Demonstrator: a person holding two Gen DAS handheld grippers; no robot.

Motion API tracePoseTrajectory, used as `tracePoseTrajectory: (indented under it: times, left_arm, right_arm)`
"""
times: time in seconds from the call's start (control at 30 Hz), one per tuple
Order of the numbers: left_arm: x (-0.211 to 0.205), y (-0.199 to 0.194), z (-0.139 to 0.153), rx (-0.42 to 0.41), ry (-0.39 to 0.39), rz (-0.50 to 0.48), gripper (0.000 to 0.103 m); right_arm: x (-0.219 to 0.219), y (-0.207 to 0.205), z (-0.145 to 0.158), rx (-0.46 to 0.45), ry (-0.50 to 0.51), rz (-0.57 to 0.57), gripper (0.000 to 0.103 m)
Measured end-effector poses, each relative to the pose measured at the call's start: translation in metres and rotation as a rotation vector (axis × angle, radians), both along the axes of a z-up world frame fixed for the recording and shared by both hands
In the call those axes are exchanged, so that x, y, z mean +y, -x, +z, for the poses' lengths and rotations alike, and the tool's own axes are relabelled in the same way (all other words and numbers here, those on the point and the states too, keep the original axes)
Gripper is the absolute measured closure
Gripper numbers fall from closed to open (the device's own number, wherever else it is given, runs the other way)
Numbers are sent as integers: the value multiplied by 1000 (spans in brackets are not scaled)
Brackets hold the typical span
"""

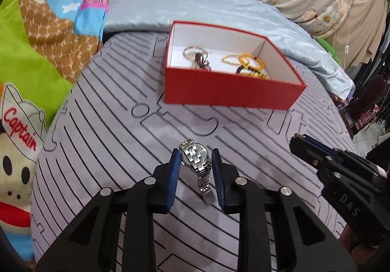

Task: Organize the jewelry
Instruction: 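Carry wristwatch and brooch into the red box and open both tools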

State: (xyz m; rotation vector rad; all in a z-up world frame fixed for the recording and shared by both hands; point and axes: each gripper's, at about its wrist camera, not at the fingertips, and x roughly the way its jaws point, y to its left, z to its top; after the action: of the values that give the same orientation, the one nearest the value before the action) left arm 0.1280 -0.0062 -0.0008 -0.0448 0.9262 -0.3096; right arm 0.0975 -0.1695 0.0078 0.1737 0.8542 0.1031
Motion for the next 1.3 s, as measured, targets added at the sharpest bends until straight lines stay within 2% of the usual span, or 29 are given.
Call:
tracePoseTrajectory:
  times: [0.33,0.73,1.03,1.3]
  left_arm:
    - [-14,-15,44,-107,-6,-23,78]
    - [-42,-69,82,-221,-34,-22,78]
    - [-57,-117,85,-243,-65,-17,78]
    - [-67,-152,66,-217,-82,-13,78]
  right_arm:
    - [-9,-15,36,-82,4,4,93]
    - [-26,-66,68,-157,30,-25,93]
    - [-36,-115,68,-156,30,-25,93]
    - [-40,-157,43,-100,22,-26,93]
